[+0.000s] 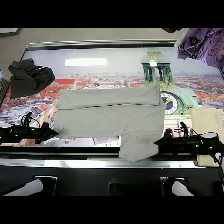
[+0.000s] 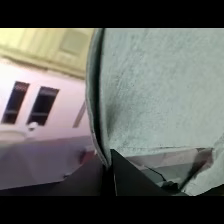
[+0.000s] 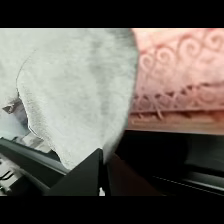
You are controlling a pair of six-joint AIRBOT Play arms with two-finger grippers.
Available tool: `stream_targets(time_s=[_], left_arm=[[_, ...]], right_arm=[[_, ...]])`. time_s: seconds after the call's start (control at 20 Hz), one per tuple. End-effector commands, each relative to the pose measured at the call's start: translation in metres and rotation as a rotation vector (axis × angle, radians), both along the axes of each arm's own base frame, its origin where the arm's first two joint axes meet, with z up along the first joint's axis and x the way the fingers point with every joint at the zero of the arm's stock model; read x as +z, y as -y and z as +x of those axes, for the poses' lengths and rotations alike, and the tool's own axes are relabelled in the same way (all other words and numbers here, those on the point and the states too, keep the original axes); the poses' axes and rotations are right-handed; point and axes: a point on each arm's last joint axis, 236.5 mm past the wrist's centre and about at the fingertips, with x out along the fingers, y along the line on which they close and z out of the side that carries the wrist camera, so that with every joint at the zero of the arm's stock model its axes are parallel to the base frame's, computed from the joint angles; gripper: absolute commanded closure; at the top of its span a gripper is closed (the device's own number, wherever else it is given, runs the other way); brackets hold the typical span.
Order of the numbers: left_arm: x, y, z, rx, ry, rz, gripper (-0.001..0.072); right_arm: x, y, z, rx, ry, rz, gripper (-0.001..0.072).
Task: Fold the clothes and pants, and hang the long-sleeved shirts on hangers.
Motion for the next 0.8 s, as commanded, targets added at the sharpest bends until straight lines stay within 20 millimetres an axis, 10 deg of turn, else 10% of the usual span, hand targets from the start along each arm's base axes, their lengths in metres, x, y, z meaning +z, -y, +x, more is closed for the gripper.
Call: stream_targets(time_s=[0.0,0.4,0.75], left_arm=[[0.023,-0.008,-0.011,0.016,-0.029,0.063,0.0694],[0.067,-0.013,-0.071,0.078,-0.004,0.270,0.0694],[0.086,-0.025,-0.013,0.117,0.157,0.335,0.0694]], right_arm=[[0.028,0.005,-0.004,0.016,0.086,-0.085,0.0677],[0.119,-0.020,-0.061,0.000,0.282,-0.237,0.0678],[0.157,-0.011,0.007,-0.044,0.509,-0.191,0.0678]])
